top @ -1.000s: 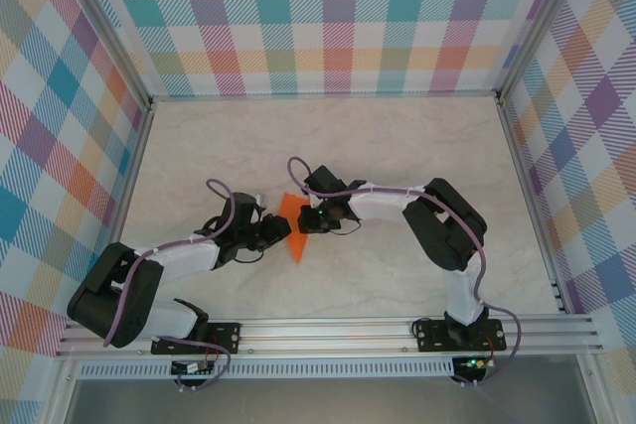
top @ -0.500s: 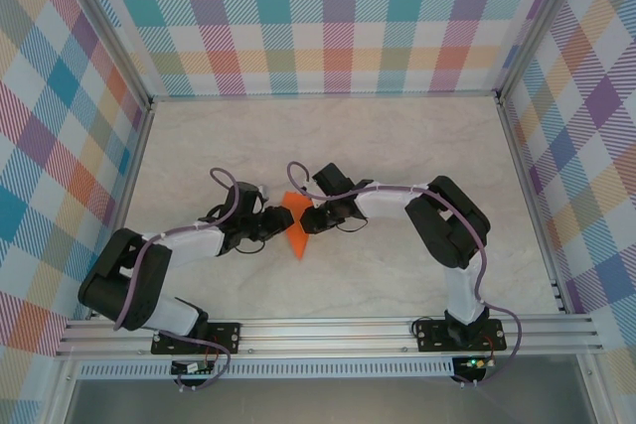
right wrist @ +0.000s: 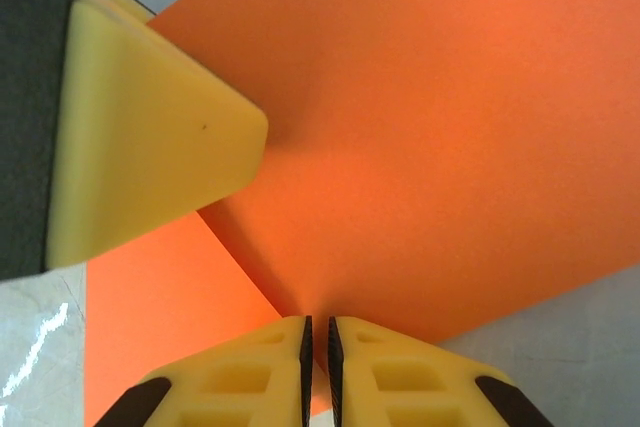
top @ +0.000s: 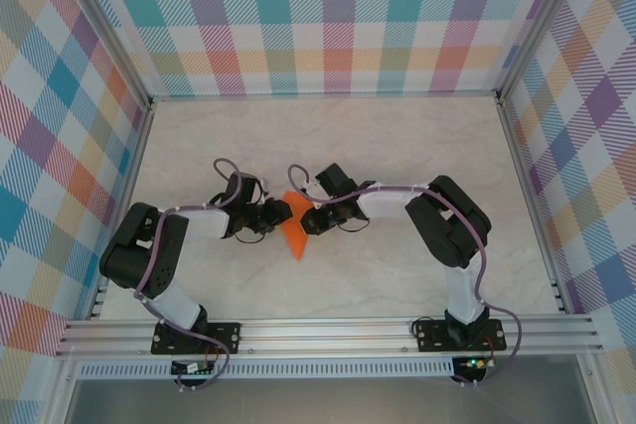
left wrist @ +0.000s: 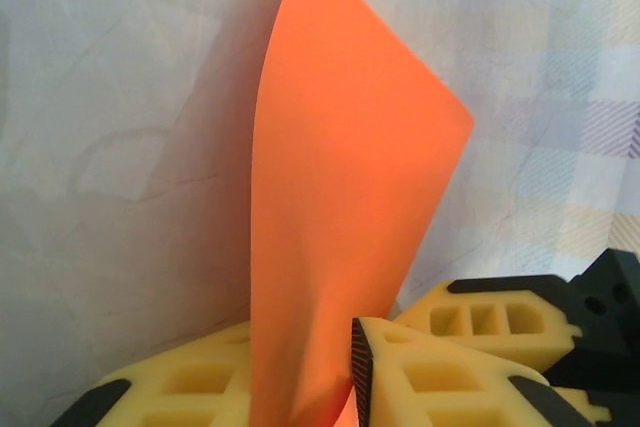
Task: Fold a paper plane with a square sheet of paper (pick it up from the middle)
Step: Fold the wing for the fifth time at the center of the table.
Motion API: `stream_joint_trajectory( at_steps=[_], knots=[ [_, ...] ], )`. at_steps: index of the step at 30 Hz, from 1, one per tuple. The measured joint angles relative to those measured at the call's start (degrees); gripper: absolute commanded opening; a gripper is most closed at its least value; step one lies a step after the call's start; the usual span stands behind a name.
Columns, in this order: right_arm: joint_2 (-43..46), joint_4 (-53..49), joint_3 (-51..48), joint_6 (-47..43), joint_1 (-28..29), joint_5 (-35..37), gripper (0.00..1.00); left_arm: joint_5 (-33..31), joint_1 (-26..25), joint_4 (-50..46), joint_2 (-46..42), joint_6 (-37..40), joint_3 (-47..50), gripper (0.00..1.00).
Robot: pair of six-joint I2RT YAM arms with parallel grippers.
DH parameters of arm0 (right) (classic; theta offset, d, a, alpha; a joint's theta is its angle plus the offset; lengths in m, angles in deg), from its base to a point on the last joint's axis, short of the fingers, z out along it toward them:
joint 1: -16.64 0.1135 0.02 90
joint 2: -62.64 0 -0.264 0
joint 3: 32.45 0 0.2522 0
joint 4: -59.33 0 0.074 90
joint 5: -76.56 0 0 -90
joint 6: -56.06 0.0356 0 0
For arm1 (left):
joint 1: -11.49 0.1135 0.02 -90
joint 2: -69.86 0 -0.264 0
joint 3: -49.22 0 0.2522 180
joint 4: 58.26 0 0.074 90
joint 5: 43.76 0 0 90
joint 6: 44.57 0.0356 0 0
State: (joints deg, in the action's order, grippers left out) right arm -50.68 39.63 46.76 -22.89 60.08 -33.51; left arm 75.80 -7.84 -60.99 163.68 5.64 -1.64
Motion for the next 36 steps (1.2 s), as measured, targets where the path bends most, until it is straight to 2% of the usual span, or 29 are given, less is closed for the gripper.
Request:
stream_joint_trajectory(
  at_steps=[2,5,9,14,17,20,22,25,29,34,36],
  knots=[
    [0.0,0.3,-0.1,0.0,-0.1,-0.1,0.16,0.0,0.2,0.0,0.3,0.4,-0.5,0.06],
    [0.7,0.8,-0.8,0.1,-0.2,0.1,0.22,-0.1,0.3,-0.4,0.3,0.6,-0.9,0.0],
    [5.3,0.9,-3.8,0.9,-0.3,1.6,0.36,-3.1,-0.1,-3.7,-1.4,0.4,-1.0,0.0],
    [14.6,3.6,-7.8,2.2,-0.2,6.2,0.6,-10.9,-2.9,-10.0,-9.3,-2.2,-1.0,0.0],
    [19.9,7.5,-12.1,2.9,0.6,11.3,0.68,-16.1,-6.3,-13.1,-13.1,-4.5,-1.0,0.0],
    [23.3,11.3,-17.0,3.0,2.3,16.3,0.72,-20.6,-9.0,-16.2,-14.6,-7.3,-1.2,0.0],
    [23.9,12.9,-19.2,2.9,3.5,18.4,0.74,-23.8,-10.5,-17.9,-14.7,-9.2,-1.3,0.0],
    [23.9,14.5,-20.8,1.7,4.9,20.5,0.84,-27.4,-12.5,-19.6,-14.7,-12.2,-1.4,0.0],
    [23.9,17.2,-22.0,0.7,6.8,22.0,0.84,-30.5,-13.9,-20.1,-13.6,-15.9,-1.5,0.0],
    [23.9,23.2,-25.2,-2.1,10.0,21.7,0.7,-31.5,-14.0,-20.1,-10.3,-18.9,-2.4,0.0],
    [23.9,27.2,-27.8,-4.3,11.2,21.0,0.7,-31.6,-14.0,-20.2,-9.6,-19.6,-2.8,0.0]
  ],
)
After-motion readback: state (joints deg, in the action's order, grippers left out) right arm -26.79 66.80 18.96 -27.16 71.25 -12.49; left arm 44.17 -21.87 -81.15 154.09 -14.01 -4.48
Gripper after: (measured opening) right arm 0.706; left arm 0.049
